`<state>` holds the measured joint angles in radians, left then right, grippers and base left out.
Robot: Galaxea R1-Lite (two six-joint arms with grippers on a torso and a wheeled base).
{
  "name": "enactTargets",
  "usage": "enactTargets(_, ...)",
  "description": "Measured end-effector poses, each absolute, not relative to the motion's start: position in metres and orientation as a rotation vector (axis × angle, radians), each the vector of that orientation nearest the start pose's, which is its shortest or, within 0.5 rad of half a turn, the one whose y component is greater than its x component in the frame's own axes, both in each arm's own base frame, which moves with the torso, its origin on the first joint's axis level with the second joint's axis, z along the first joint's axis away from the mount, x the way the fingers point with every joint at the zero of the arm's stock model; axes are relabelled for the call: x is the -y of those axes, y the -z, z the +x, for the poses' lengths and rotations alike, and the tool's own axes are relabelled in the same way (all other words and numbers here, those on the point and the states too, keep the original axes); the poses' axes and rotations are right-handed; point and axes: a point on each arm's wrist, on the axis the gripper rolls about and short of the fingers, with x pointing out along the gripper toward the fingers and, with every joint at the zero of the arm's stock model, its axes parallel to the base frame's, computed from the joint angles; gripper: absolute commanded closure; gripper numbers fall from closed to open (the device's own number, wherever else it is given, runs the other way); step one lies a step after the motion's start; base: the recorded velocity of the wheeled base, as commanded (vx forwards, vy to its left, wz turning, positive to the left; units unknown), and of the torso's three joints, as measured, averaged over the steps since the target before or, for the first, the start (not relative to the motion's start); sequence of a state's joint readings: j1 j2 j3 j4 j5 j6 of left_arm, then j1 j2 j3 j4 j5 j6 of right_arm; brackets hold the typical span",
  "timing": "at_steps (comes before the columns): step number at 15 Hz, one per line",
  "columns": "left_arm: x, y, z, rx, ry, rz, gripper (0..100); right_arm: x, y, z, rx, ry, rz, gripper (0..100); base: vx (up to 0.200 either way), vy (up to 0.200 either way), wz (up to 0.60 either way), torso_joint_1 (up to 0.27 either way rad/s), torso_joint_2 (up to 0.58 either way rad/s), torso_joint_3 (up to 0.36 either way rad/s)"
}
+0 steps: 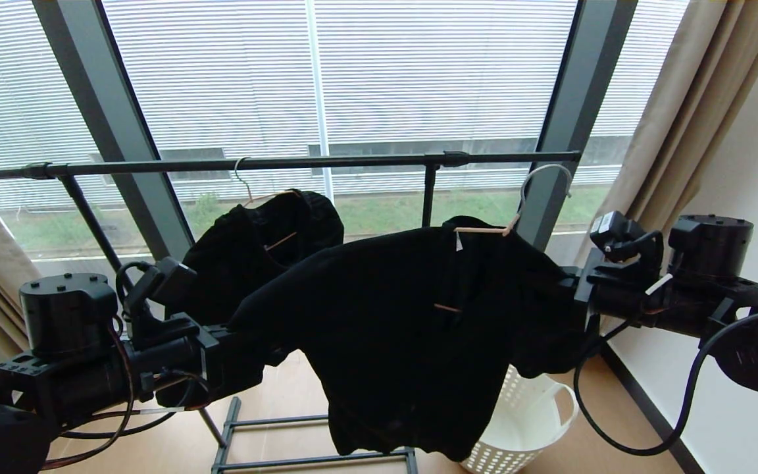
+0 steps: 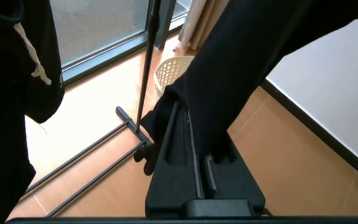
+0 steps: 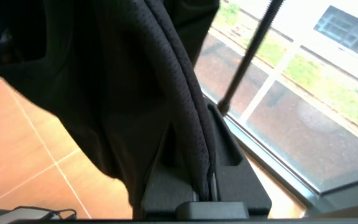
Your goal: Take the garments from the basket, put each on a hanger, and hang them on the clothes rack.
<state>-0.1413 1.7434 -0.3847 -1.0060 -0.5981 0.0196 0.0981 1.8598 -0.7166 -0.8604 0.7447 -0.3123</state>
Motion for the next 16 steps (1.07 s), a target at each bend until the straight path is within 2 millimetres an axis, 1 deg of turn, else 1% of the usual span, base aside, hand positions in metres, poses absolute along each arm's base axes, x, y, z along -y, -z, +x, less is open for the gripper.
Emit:
enactTargets(7,0.046,-0.106,0.251,-0.344,0.727,-0.065,100,-0.032,-0.136,0.318,-0.126,-0.873,-0.19,100,0.0,0.0,0.0,0.0,0.0,0.0)
enactTargets(12,0.046,-0.106,0.251,-0.344,0.725,-0.065,100,-0.026,-0.139,0.319,-0.115,-0.866,-0.19,100,0.0,0.0,0.0,0.0,0.0,0.0)
enactTargets(16,0.044,-0.106,0.251,-0.343,0.72,-0.066,100,-0.017,-0.14,0.32,-0.105,-0.87,-0.185,100,0.0,0.0,0.0,0.0,0.0,0.0)
